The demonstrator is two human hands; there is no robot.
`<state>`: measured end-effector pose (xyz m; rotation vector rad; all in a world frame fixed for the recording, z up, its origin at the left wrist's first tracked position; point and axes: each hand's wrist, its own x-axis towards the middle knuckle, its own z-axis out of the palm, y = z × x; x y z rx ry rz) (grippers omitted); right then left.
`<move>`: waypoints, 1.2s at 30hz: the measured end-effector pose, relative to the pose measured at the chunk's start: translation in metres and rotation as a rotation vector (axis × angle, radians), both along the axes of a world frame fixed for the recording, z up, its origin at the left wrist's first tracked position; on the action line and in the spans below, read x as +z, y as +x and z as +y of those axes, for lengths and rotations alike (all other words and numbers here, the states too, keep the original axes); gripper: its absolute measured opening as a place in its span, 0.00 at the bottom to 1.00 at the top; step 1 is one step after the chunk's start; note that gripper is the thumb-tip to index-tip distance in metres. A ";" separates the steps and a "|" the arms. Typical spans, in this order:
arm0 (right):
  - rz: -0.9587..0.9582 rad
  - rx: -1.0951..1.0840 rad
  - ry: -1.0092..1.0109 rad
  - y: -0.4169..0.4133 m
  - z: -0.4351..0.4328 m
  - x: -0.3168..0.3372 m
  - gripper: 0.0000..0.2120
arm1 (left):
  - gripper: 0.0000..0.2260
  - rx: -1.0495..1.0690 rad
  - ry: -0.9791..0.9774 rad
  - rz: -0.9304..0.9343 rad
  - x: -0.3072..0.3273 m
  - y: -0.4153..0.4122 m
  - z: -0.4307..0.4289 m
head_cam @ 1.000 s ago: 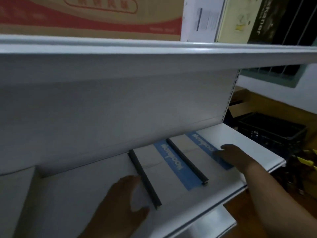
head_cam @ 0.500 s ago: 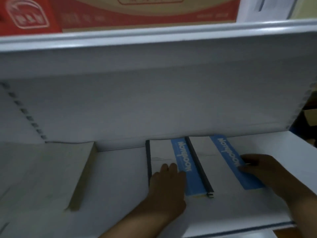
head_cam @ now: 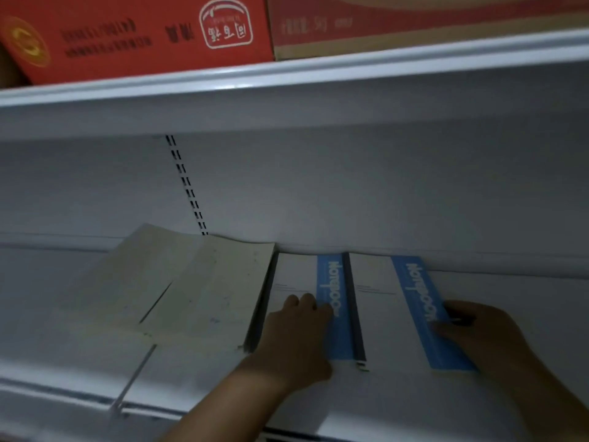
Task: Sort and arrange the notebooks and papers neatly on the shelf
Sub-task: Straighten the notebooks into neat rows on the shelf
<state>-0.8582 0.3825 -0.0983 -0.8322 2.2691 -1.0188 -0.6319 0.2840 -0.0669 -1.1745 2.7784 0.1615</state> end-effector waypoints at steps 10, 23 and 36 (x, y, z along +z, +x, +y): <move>0.000 -0.072 -0.007 0.001 0.003 0.001 0.23 | 0.29 -0.088 -0.022 0.111 -0.020 0.007 -0.005; -0.106 -0.151 -0.010 -0.003 -0.004 0.002 0.27 | 0.26 -0.346 -0.229 0.254 -0.054 0.012 -0.020; -0.216 -0.196 0.034 -0.037 0.010 0.028 0.08 | 0.24 -0.345 -0.097 0.236 -0.049 0.016 -0.018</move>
